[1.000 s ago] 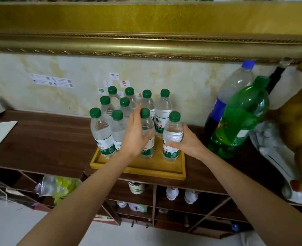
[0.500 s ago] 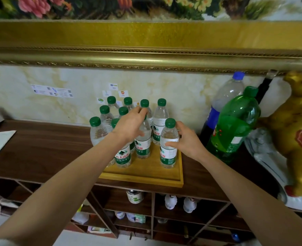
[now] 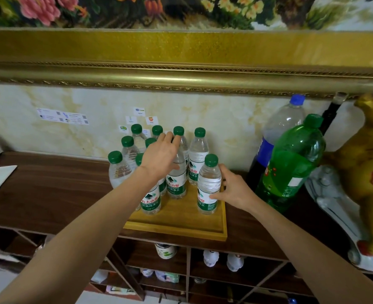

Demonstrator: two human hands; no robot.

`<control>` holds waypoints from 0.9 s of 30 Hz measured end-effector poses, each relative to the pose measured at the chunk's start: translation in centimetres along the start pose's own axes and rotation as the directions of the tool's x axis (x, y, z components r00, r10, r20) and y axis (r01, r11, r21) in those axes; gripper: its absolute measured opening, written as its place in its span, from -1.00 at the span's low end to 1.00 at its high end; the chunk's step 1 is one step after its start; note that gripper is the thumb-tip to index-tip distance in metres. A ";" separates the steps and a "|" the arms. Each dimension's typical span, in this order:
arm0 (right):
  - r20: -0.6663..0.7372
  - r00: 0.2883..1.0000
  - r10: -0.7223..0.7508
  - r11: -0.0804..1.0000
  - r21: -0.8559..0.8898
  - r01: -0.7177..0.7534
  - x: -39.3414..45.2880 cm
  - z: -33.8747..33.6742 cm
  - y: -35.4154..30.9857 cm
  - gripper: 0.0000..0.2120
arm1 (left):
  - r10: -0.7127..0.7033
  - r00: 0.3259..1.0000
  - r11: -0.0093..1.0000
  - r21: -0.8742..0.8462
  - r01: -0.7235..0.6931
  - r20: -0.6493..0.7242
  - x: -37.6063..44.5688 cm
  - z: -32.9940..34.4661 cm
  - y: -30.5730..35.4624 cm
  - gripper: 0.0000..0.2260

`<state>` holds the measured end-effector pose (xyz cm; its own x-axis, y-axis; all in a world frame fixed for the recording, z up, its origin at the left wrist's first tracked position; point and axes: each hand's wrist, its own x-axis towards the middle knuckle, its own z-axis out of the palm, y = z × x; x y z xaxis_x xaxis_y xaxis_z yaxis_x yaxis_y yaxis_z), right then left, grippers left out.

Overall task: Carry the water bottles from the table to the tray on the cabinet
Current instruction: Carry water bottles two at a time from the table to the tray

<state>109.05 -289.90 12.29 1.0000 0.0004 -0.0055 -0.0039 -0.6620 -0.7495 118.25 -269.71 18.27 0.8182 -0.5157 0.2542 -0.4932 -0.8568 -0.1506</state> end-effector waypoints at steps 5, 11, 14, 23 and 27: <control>-0.022 0.999 0.035 0.998 0.053 -0.034 0.7 1.1 0.6 -0.29 | 0.013 1.000 0.997 -0.077 -0.012 0.018 0.0 -0.1 -0.4 -0.28; -0.084 0.994 0.067 0.991 0.119 -0.057 2.8 2.5 -0.5 -0.35 | 0.026 0.999 0.994 -0.106 -0.021 0.038 0.0 0.0 -0.5 -0.25; -0.104 0.992 0.072 0.988 0.145 -0.056 3.5 3.1 -1.2 -0.36 | 0.030 0.999 0.993 -0.111 -0.026 0.039 0.1 0.0 -0.7 -0.25; -0.164 0.980 0.112 0.985 0.146 -0.088 4.6 3.6 -1.1 -0.34 | 0.034 0.999 0.994 -0.101 -0.032 0.021 0.1 0.4 -0.9 -0.24; -0.164 0.978 0.125 0.982 0.164 -0.098 4.4 3.8 -1.1 -0.36 | 0.038 0.999 0.995 -0.097 -0.035 0.021 0.0 0.4 -0.9 -0.24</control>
<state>113.48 -286.32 10.59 0.9786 -0.2055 0.0099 -0.1022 -0.5274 -0.8435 118.82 -268.93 18.05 0.8050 -0.5475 0.2287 -0.5482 -0.8337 -0.0661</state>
